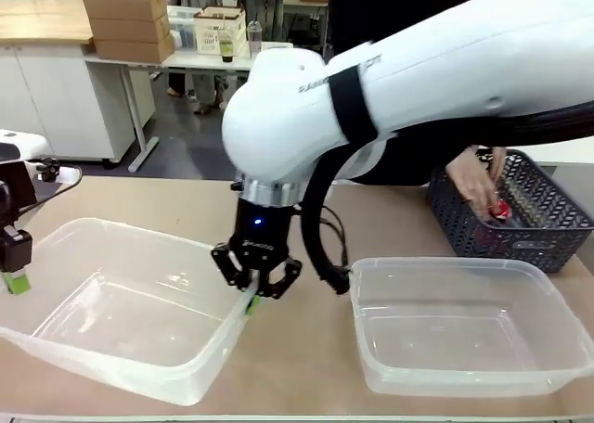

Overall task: Sort the waste into each basket.
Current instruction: Pick up the Organizing box on the left side of the table and lift it.

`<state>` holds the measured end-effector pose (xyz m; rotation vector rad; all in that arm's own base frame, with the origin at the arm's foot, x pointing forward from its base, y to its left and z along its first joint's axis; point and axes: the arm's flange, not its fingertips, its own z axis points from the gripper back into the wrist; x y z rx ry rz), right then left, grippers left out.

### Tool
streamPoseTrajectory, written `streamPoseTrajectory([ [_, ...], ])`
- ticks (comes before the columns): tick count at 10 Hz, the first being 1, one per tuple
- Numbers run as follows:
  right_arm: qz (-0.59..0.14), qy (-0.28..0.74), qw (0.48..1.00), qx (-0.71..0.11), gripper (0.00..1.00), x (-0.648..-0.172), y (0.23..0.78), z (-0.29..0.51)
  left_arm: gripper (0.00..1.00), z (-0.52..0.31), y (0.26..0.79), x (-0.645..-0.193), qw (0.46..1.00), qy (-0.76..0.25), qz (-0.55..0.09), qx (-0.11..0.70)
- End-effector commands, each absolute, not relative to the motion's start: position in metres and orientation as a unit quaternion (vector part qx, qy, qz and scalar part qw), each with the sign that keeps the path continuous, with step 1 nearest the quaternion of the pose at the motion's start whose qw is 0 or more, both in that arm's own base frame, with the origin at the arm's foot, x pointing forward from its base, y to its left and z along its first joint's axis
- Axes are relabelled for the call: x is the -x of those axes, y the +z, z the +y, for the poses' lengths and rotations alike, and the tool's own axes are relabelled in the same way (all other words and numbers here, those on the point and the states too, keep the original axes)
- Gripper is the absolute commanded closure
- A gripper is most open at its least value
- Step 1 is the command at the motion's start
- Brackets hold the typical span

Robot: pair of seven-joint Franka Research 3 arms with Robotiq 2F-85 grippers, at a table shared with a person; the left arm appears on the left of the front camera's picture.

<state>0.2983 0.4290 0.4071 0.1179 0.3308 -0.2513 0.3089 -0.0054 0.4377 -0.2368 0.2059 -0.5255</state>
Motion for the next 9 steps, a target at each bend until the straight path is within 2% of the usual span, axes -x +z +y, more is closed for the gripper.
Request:
streamPoseTrajectory([
  [1, 0.173, -0.134, 0.975, -0.019, 1.0, -0.275, 0.438, 0.354, 1.0, -0.028, 0.495, -0.293, 0.952, -0.239, 0.052, 0.183],
  [4, 0.206, -0.164, 0.964, 0.033, 1.0, -0.279, 0.449, 0.295, 1.0, -0.057, 0.547, -0.284, 0.941, -0.24, -0.02, 0.236],
  [5, 0.203, -0.15, 0.968, 0.011, 1.0, -0.28, 0.45, 0.283, 1.0, -0.062, 0.546, -0.282, 0.94, -0.249, -0.015, 0.231],
  [6, 0.243, -0.108, 0.962, -0.061, 1.0, -0.279, 0.439, 0.286, 1.0, -0.063, 0.54, -0.283, 0.942, -0.255, 0.006, 0.219],
  [7, 0.182, -0.175, 0.967, -0.046, 1.0, -0.279, 0.491, 0.318, 1.0, -0.08, 0.528, -0.275, 0.944, -0.249, 0.014, 0.217],
  [8, 0.182, -0.175, 0.967, -0.046, 1.0, -0.279, 0.491, 0.318, 1.0, -0.08, 0.528, -0.275, 0.944, -0.249, 0.014, 0.217],
  [9, 0.182, -0.175, 0.967, -0.046, 1.0, -0.279, 0.491, 0.318, 0.94, -0.086, 0.521, -0.275, 0.945, -0.253, 0.022, 0.207],
])
